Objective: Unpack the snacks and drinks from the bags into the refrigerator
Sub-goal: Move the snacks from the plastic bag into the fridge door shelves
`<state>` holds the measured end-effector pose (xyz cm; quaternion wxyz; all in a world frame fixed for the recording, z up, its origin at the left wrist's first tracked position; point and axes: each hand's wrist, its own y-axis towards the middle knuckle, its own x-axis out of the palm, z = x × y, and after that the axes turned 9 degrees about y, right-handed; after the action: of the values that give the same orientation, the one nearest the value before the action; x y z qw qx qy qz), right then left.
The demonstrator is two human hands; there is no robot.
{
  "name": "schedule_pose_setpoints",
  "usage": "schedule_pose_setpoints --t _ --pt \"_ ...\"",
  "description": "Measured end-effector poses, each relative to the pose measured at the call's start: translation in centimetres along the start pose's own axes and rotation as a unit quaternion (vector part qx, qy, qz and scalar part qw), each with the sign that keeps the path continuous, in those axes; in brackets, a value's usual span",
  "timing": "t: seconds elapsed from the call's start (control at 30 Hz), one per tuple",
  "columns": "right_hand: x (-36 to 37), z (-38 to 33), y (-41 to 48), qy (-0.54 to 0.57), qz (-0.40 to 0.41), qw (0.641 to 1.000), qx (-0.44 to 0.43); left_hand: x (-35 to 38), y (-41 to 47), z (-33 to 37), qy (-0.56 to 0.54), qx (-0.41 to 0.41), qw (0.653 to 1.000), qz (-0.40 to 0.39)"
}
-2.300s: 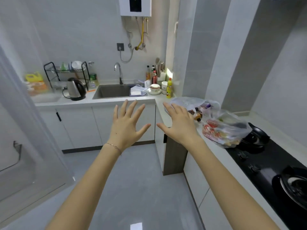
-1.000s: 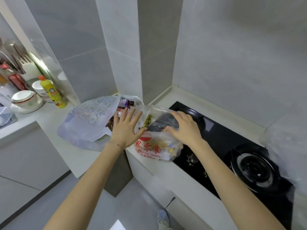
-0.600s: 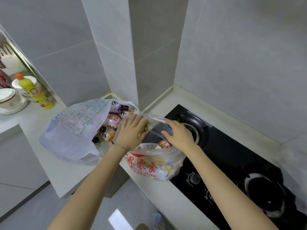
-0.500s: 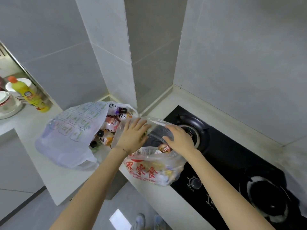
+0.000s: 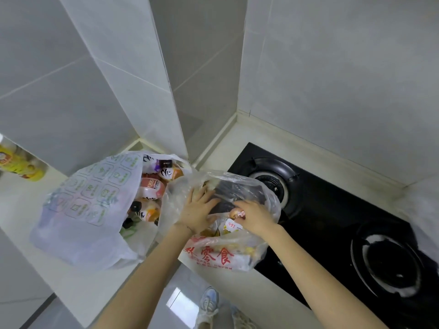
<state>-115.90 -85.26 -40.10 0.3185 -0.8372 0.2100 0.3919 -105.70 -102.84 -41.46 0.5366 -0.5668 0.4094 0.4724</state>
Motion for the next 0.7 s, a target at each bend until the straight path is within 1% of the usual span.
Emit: schedule_pose_setpoints --t 0.1,0.17,0.33,0.4,0.5,0.57,0.63,0.7 --pt "0.6 0.2 0.2 -0.022 -0.027 0.999 0.002 0.4 -0.2 -1.0 -0.004 -0.016 1.0 -0.008" --pt "1.0 0.2 0.4 -0.033 -0.04 0.999 0.008 0.8 -0.3 -1.6 0.018 -0.036 0.999 -0.034" --pt "1.5 -0.5 0.6 -0.029 -0.046 0.997 0.052 1.0 -0.1 -2.9 0.058 -0.086 0.993 -0.063" --pt "1.7 -0.9 0.6 -0.025 -0.025 0.998 0.058 0.8 0.2 -3.3 0.065 -0.086 0.992 -0.07" --pt "2.0 -1.0 0.5 -0.028 0.007 0.999 0.045 0.9 0.4 -3.7 0.071 -0.082 0.993 -0.053" --pt "2.0 -1.3 0.3 -0.025 0.018 0.999 0.034 1.3 0.6 -4.1 0.057 -0.082 0.994 -0.041" --pt "1.9 -1.7 0.0 -0.005 0.032 0.999 0.017 1.8 0.9 -4.5 0.039 -0.081 0.996 -0.027" --pt "1.5 -2.3 -0.2 0.043 0.07 0.997 0.009 2.4 1.2 -4.7 0.028 -0.083 0.996 -0.014"
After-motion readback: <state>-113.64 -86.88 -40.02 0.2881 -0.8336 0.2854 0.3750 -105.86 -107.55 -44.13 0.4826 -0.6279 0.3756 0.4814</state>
